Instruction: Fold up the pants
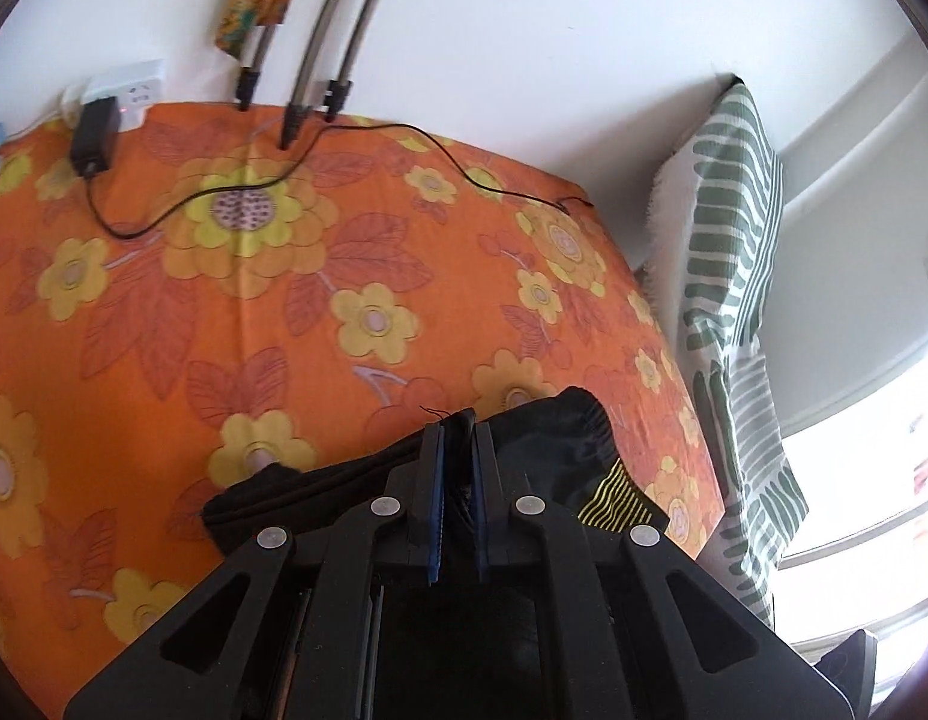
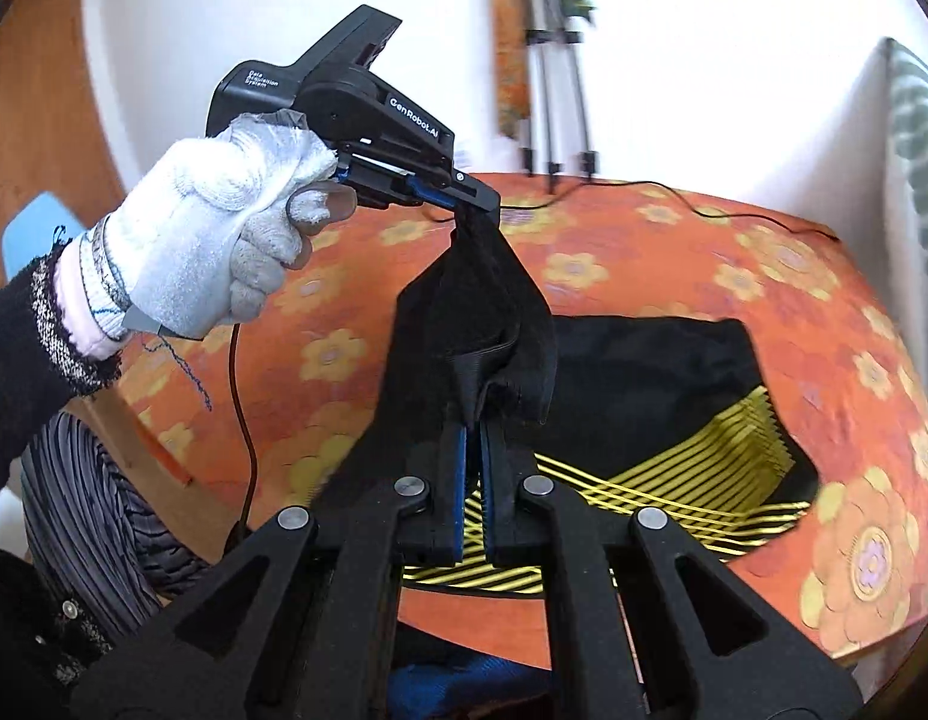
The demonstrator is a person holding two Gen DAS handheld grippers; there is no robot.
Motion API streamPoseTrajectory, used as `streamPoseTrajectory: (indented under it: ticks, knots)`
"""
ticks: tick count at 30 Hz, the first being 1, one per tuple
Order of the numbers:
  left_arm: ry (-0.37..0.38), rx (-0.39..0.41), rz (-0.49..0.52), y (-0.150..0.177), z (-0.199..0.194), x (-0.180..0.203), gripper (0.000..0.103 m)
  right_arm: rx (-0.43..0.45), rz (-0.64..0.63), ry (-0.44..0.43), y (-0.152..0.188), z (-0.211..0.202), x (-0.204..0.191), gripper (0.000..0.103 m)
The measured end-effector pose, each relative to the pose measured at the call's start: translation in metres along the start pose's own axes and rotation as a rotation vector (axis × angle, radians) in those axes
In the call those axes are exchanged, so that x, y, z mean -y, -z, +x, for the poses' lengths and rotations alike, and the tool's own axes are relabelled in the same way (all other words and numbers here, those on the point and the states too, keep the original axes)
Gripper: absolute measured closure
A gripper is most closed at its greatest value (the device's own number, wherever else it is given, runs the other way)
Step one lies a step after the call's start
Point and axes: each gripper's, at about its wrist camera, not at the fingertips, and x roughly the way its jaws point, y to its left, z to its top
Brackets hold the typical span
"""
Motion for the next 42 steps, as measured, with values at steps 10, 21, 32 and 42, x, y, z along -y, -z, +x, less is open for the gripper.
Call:
streamPoseTrajectory:
  ticks: [10, 21, 32, 42]
  knots:
    - [0.031, -0.088, 0.096, -0.015, 0.072, 0.061, 0.096, -0.018, 0.144, 0.113, 0.016, -0.008, 0.074, 0.099]
    - [0.003, -0.172, 0.161, -0.014, 0.131, 0.097, 0.097, -0.059, 0.258, 0.172, 0.042, -0.003, 0.123, 0.099]
    - [-0.005, -0.181, 0.176, -0.021, 0.154, 0.114, 0.085, -0.082, 0.299, 0.213, 0.052, 0.004, 0.142, 0.099]
    - [-0.052, -0.044, 0.223, -0.026, 0.075, 0.09, 0.07, -0.009, 0.307, 0.362, 0.051, -0.027, 0.161, 0.047]
